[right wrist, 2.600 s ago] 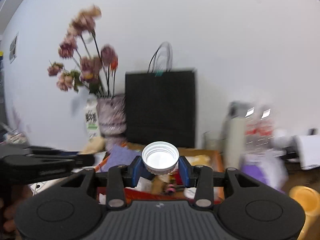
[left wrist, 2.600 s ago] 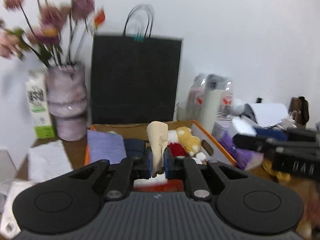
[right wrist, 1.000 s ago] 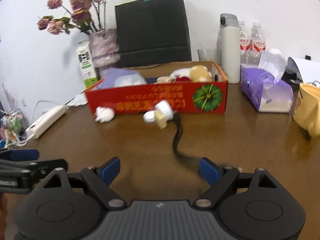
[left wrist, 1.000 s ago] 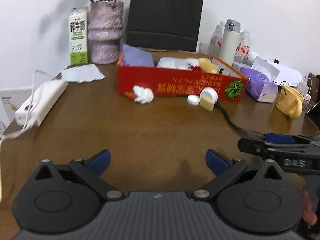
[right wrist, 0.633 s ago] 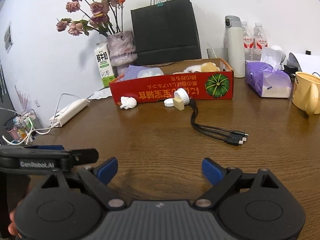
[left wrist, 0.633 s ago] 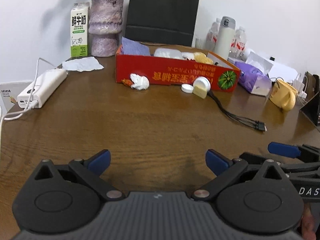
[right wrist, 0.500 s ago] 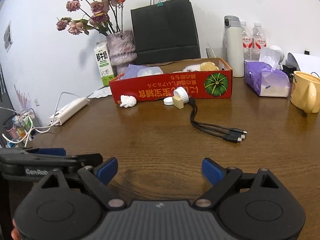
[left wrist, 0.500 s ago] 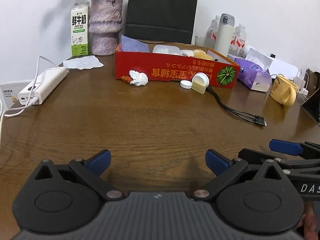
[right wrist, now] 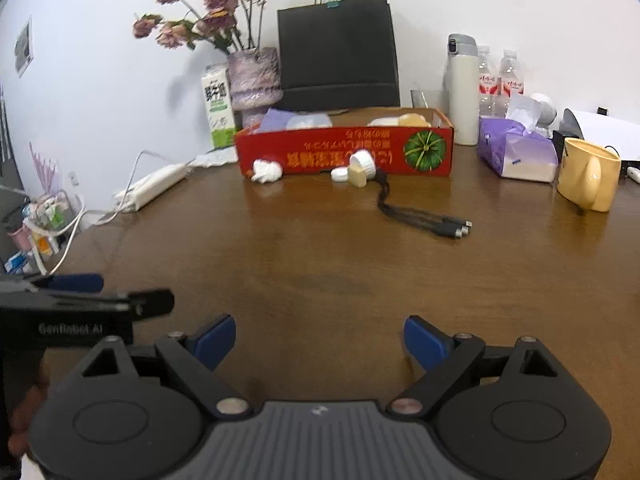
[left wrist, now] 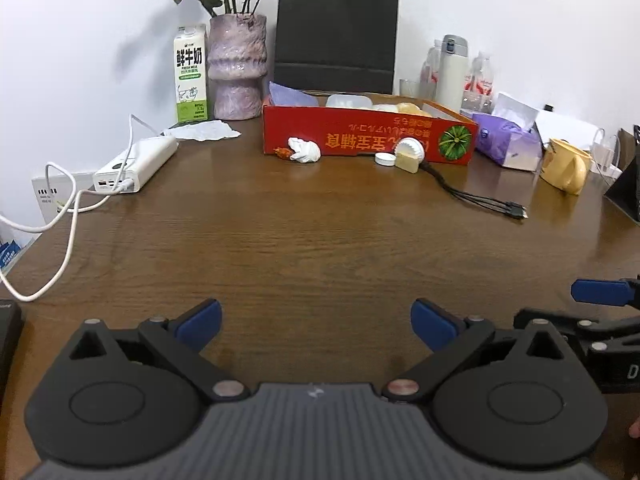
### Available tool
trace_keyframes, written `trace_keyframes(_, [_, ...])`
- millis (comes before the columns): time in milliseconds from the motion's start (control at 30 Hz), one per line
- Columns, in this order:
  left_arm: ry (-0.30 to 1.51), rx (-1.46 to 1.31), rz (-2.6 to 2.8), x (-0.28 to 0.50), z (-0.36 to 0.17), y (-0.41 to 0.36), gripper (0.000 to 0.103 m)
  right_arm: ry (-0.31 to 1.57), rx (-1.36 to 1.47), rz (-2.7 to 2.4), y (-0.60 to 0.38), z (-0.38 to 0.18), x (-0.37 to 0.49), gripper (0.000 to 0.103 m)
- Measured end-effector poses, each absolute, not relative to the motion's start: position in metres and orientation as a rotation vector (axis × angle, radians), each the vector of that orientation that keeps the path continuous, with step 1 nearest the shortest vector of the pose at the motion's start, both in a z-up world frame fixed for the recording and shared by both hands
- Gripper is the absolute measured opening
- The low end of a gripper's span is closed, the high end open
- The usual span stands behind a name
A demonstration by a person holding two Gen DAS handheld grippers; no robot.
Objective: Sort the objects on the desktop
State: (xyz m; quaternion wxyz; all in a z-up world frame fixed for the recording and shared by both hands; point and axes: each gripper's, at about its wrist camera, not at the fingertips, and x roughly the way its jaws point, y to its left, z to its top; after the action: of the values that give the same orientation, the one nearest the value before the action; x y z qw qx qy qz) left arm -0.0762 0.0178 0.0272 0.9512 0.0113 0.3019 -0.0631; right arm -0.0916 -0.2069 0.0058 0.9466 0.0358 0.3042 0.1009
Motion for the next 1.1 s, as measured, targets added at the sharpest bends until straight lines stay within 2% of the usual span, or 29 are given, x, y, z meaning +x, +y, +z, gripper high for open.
trace_keyframes(233, [0.566,0.034,-0.175,-0.052,0.043,0.013,0.103,0.607,-0.013,0.155,-0.216,0.017,-0.09,0.089])
trace_keyframes(367, [0.547,0.019,-0.124,0.012,0.057,0.014,0.102,0.583,-0.024,0.131,-0.227,0.031,-0.045,0.062])
trace_keyframes(433, [0.556,-0.023,-0.147,0.05,0.061,0.017,0.1,0.568,0.001,0.135,-0.231,0.037,-0.015,0.058])
trace_keyframes(500, [0.555,-0.027,-0.155,0.091,0.061,0.014,0.093,0.568,0.027,0.138,-0.232,0.04,0.018,0.048])
trace_keyframes(567, [0.549,-0.014,-0.145,0.129,0.058,0.009,0.076,0.57,0.047,0.157,-0.231,0.042,0.054,0.039])
trace_keyframes(700, [0.593,0.024,-0.14,0.196,0.041,0.0,0.076,0.571,0.05,0.133,-0.223,0.043,0.127,0.037])
trace_keyframes(733, [0.609,0.019,-0.122,0.207,0.034,-0.001,0.073,0.585,0.05,0.128,-0.221,0.04,0.144,0.037])
trace_keyframes(767, [0.627,0.007,-0.115,0.216,0.028,0.0,0.058,0.601,0.065,0.137,-0.22,0.037,0.159,0.037])
trace_keyframes(800, [0.648,-0.013,-0.104,0.219,0.023,0.002,0.047,0.618,0.085,0.149,-0.22,0.033,0.174,0.029])
trace_keyframes(867, [0.652,0.003,-0.131,0.216,0.018,0.003,0.028,0.637,0.097,0.16,-0.218,0.026,0.192,0.02])
trace_keyframes(900, [0.654,-0.003,-0.169,0.213,0.017,0.005,0.028,0.637,0.096,0.172,-0.216,0.022,0.195,0.009])
trace_keyframes(933, [0.646,-0.032,-0.186,0.209,0.017,0.01,0.027,0.639,0.088,0.182,-0.214,0.019,0.194,0.005])
trace_keyframes(1100, [0.571,-0.178,-0.27,0.197,0.032,0.026,0.027,0.551,0.149,0.176,-0.23,0.033,0.176,0.003])
